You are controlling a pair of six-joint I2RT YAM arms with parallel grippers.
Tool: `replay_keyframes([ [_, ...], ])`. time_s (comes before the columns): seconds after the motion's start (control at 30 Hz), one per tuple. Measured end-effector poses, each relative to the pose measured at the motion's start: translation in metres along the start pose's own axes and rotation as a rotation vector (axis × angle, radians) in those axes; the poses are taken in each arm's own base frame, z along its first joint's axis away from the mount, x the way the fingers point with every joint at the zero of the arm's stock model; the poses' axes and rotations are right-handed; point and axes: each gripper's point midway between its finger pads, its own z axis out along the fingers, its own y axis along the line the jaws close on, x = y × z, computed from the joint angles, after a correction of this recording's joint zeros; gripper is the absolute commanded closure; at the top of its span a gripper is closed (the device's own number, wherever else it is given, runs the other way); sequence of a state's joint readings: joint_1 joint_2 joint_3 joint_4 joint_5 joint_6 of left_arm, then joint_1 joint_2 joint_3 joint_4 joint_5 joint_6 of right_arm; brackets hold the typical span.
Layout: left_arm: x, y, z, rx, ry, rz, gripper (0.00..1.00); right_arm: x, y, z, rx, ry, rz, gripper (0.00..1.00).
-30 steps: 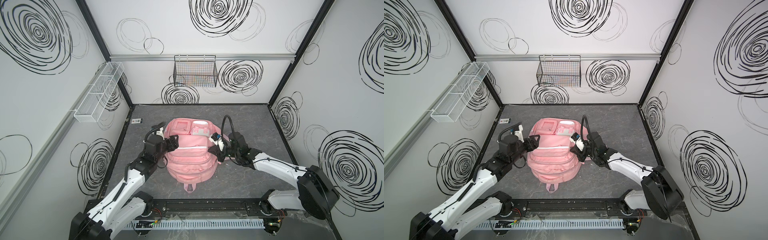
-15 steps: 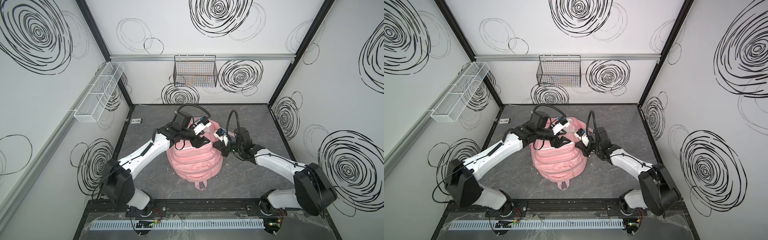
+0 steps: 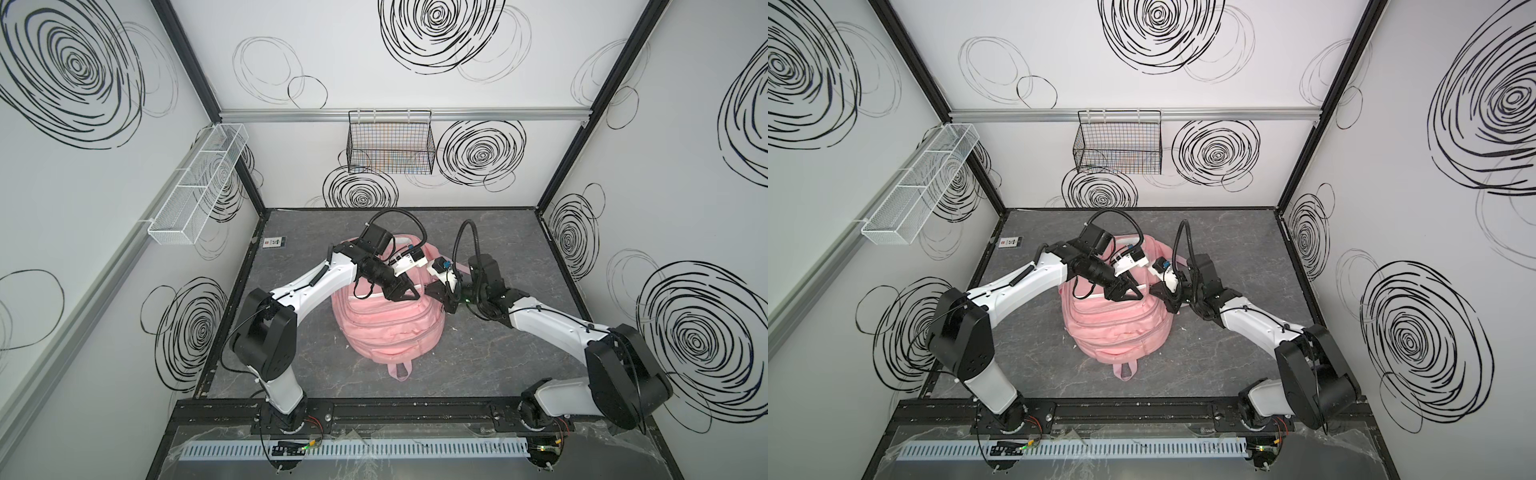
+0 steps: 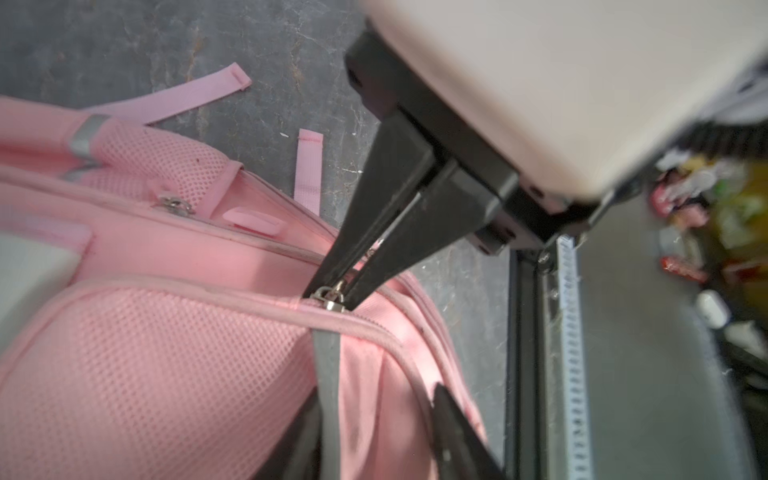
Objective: Pack the student bag
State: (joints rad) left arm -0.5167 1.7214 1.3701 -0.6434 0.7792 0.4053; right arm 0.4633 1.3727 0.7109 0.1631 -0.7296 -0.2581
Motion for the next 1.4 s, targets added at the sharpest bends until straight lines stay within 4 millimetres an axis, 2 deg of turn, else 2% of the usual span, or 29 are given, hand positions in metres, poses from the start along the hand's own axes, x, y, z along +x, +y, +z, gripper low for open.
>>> replay_keyframes([
  [0.07,0.000,0.004,0.000,0.012,-0.001,-0.010,1.00,-0.001,0.000,0.000,-0.003,-0.004,-0.002,1.00],
  [0.27,0.002,0.009,0.006,0.026,0.002,-0.085,1.00,0.002,-0.003,-0.001,0.003,0.003,0.008,1.00],
  [0.5,-0.017,0.050,0.002,-0.201,-0.100,-0.364,1.00,-0.002,-0.014,-0.001,0.084,0.010,0.019,1.00],
  [0.57,-0.027,0.065,-0.003,-0.279,-0.154,-0.426,1.00,-0.009,-0.009,-0.001,0.109,0.006,-0.001,1.00],
  [0.63,-0.035,0.071,-0.005,-0.316,-0.193,-0.475,1.00,-0.015,-0.008,-0.003,0.148,0.000,-0.017,1.00],
  [0.73,-0.046,0.071,-0.006,-0.341,-0.226,-0.540,1.00,-0.020,-0.005,-0.007,0.200,-0.005,-0.024,1.00],
  [0.87,-0.056,0.073,-0.002,-0.355,-0.221,-0.630,1.00,-0.022,0.009,-0.003,0.251,-0.003,-0.019,1.00],
  [1.0,-0.051,0.080,0.001,-0.392,-0.206,-0.746,1.00,-0.016,0.015,0.014,0.302,0.018,0.023,1.00],
  [1.07,-0.048,0.085,-0.001,-0.426,-0.214,-0.798,1.00,-0.014,0.022,0.029,0.291,0.023,0.051,1.00],
  [1.17,-0.049,0.095,-0.006,-0.480,-0.254,-0.849,1.00,-0.027,0.034,0.045,0.266,-0.006,0.088,1.00],
  [1.3,-0.056,0.101,-0.017,-0.561,-0.311,-0.842,1.00,-0.036,0.030,0.042,0.291,-0.012,0.159,1.00],
  [1.4,-0.066,0.100,-0.022,-0.574,-0.362,-0.842,1.00,-0.041,0.033,0.033,0.288,-0.020,0.173,1.00],
])
